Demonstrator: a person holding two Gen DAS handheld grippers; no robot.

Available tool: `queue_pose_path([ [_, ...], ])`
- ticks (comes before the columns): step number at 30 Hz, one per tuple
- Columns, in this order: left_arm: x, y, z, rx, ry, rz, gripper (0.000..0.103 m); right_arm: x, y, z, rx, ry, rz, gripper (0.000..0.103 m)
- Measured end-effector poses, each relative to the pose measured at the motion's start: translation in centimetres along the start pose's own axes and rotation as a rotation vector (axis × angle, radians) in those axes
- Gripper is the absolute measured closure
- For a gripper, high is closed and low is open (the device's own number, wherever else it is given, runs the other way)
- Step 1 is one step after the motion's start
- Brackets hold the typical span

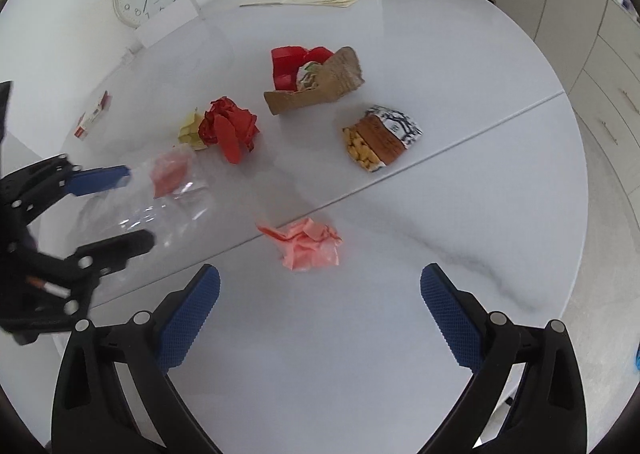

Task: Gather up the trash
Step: 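Grasp the pink crumpled paper with the right gripper while the left gripper holds the bottle, then drop the pink paper into the white bin with the right gripper while the left gripper drops the bottle in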

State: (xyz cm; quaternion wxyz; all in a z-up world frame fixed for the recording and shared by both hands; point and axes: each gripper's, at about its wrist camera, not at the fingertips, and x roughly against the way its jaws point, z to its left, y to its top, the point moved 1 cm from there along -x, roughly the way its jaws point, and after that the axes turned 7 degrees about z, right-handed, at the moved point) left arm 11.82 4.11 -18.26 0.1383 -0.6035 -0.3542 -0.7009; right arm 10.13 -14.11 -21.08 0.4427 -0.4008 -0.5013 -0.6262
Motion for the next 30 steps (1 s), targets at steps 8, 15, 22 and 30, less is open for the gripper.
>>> queue_pose_path([
  [8, 3.6, -4.2, 1.8, 0.185, 0.006, -0.032, 0.039, -4.4, 2.0, 0.8, 0.036, -0.043, 0.078, 0.035],
  [15, 4.6, -5.5, 1.0, 0.206, 0.006, -0.037, 0.039, -4.0, 1.7, 0.5, 0.042, -0.051, 0.08, 0.061],
  [22, 6.0, -4.6, -3.2, 0.115, -0.035, -0.065, 0.039, 2.1, -2.7, -1.9, -0.039, -0.004, 0.005, 0.061],
  [30, 6.8, -2.7, -12.2, -0.049, -0.157, -0.092, 0.039, 8.4, -14.0, -6.9, -0.181, -0.053, 0.015, 0.059],
])
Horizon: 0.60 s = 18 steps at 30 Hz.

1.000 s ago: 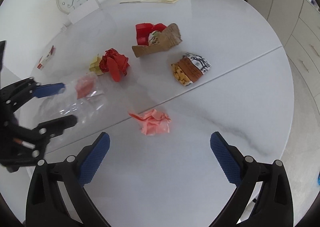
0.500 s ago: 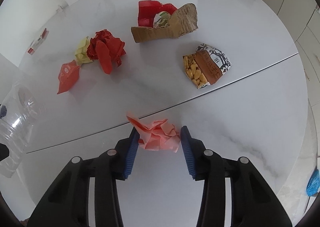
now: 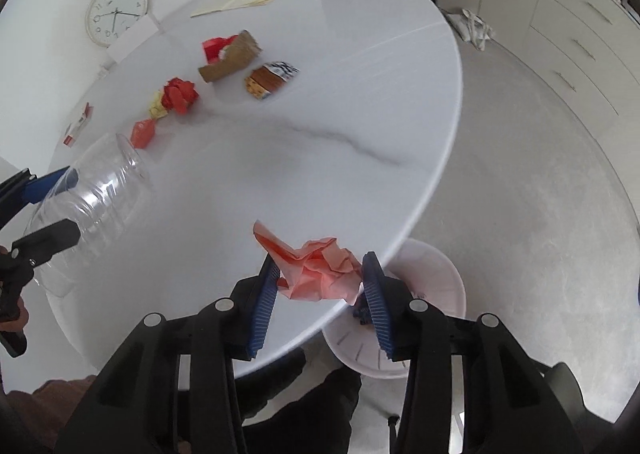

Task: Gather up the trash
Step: 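Drop the pink paper into the white bin with the right gripper while the left gripper drops the bottle in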

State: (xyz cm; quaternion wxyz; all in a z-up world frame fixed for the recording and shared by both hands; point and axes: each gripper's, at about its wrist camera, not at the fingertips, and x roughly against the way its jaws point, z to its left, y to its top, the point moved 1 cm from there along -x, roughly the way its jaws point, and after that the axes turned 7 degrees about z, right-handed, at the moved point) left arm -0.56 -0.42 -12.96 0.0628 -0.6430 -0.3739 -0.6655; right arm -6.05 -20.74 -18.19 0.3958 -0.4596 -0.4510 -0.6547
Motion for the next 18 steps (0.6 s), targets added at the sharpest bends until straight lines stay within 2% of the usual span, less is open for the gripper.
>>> queue_pose_path([
  [6, -1.9, 1.7, -6.2, -0.088, -0.035, 0.028, 0.039, -2.2, -4.2, -5.1, -0.104, 0.02, 0.042, 0.058],
  [10, -3.3, 2.2, -9.6, -0.11, -0.039, 0.056, 0.039, -7.2, -5.4, -7.4, -0.125, 0.053, 0.097, 0.056],
  [12, -4.0, 2.5, -10.9, -0.119, -0.036, 0.073, 0.039, -10.2, -5.8, -8.4, -0.123, 0.067, 0.141, 0.037],
  [14, -4.6, 2.7, -12.4, -0.129, -0.035, 0.088, 0.039, -12.1, -6.2, -9.1, -0.121, 0.055, 0.167, 0.031],
  [16, -5.5, 2.9, -13.9, -0.144, -0.027, 0.103, 0.039, -12.7, -6.8, -10.4, -0.143, 0.052, 0.19, 0.031],
  [18, -6.4, 3.2, -15.4, -0.163, -0.016, 0.113, 0.039, -11.7, -7.5, -11.9, -0.169, 0.053, 0.169, 0.02],
])
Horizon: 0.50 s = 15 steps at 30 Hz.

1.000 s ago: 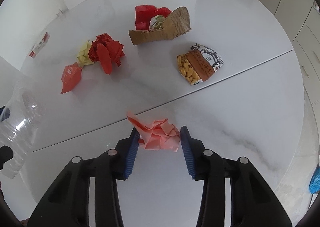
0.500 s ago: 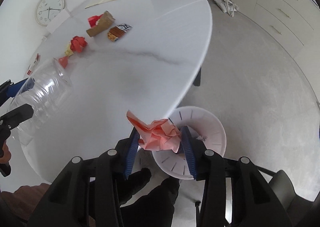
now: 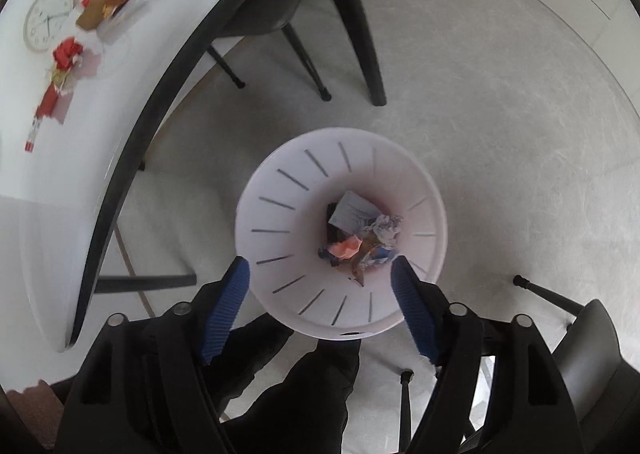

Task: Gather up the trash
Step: 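Drop the pink paper into the white bin with the right gripper while the left gripper drops the bottle in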

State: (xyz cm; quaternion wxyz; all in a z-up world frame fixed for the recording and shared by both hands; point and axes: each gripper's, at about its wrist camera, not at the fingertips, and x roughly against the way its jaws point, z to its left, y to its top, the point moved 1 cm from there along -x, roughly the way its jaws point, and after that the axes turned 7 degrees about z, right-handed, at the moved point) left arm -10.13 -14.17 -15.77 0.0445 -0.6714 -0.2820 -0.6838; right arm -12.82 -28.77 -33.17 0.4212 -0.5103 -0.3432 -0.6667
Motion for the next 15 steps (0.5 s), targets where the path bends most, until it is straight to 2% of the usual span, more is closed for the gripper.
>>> queue_pose_path([
  [3, -1.5, 0.9, -2.1, -0.022, 0.0, 0.015, 0.039, 2.9, -1.0, -2.4, -0.034, -0.036, -0.059, 0.012],
  [8, -4.4, 2.0, -4.5, -0.023, 0.001, 0.043, 0.039, 6.6, -2.0, -6.6, -0.093, -0.039, -0.097, 0.011],
  [11, -6.0, 2.4, -4.6, 0.021, 0.0, 0.065, 0.038, 8.2, -2.2, -8.2, -0.116, -0.032, -0.112, 0.011],
  [12, -6.5, 2.5, -4.5, 0.043, -0.002, 0.076, 0.036, 8.5, -2.2, -8.5, -0.118, -0.03, -0.116, 0.011],
  [14, -6.9, 2.6, -4.4, 0.072, 0.004, 0.087, 0.021, 9.3, -2.1, -8.9, -0.122, -0.026, -0.129, 0.009],
  [15, -6.8, 2.6, -4.4, 0.081, 0.014, 0.081, 0.02, 9.6, -2.1, -8.9, -0.124, -0.026, -0.14, 0.009],
])
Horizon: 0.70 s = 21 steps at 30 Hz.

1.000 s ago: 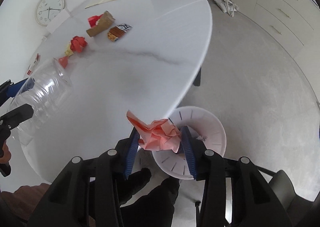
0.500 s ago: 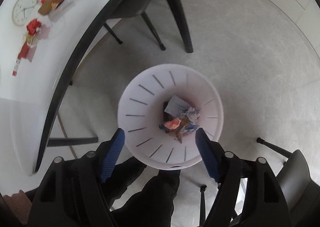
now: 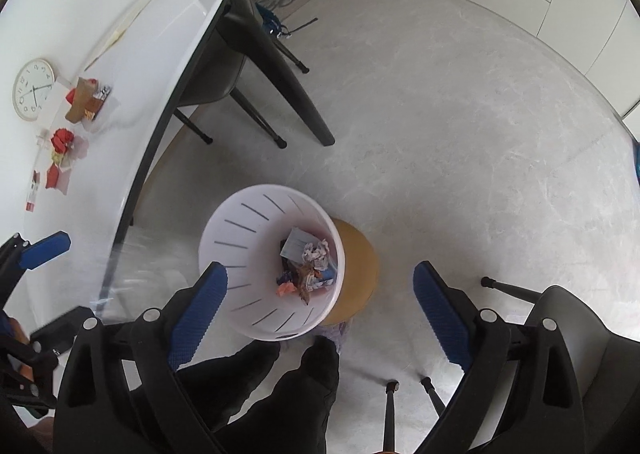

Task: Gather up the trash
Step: 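Drop the pink paper into the white bin with the right gripper while the left gripper drops the bottle in, then grasp the red printed snack bag with the left gripper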

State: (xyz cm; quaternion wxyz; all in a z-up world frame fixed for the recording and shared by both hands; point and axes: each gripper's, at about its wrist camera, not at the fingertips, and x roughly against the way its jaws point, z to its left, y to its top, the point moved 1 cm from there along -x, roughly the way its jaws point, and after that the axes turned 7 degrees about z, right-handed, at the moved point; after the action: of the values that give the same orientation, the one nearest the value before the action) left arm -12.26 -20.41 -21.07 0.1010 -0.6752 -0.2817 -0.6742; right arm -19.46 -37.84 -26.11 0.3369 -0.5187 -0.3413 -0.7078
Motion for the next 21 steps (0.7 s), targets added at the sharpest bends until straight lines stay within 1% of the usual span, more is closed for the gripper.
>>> queue_pose_path([
  [2, 0.5, -0.1, 0.0, 0.001, 0.015, -0.014, 0.012, 0.6, 0.1, 0.0, 0.003, 0.004, -0.012, 0.009],
  [4, 1.1, -0.2, 0.2, 0.008, 0.043, -0.026, 0.008, 1.1, 0.4, 0.4, 0.005, 0.011, -0.025, 0.009],
  [8, 2.2, -0.2, 1.6, 0.054, 0.081, -0.028, 0.008, 2.6, 0.8, 1.3, 0.016, 0.025, -0.049, 0.008],
  [10, 3.0, -0.5, 2.7, 0.089, 0.085, -0.041, 0.008, 3.4, 0.8, 1.9, 0.026, 0.031, -0.062, 0.006],
  [15, 5.6, -1.1, 5.4, 0.184, 0.113, -0.086, 0.008, 4.9, 1.3, 4.5, 0.066, 0.06, -0.086, 0.005],
  [18, 7.2, -1.9, 8.0, 0.253, 0.148, -0.116, 0.008, 5.4, 1.5, 6.4, 0.094, 0.085, -0.092, 0.005],
  [21, 8.6, -3.0, 11.5, 0.332, 0.191, -0.145, 0.008, 5.6, 2.0, 8.8, 0.139, 0.099, -0.1, 0.005],
])
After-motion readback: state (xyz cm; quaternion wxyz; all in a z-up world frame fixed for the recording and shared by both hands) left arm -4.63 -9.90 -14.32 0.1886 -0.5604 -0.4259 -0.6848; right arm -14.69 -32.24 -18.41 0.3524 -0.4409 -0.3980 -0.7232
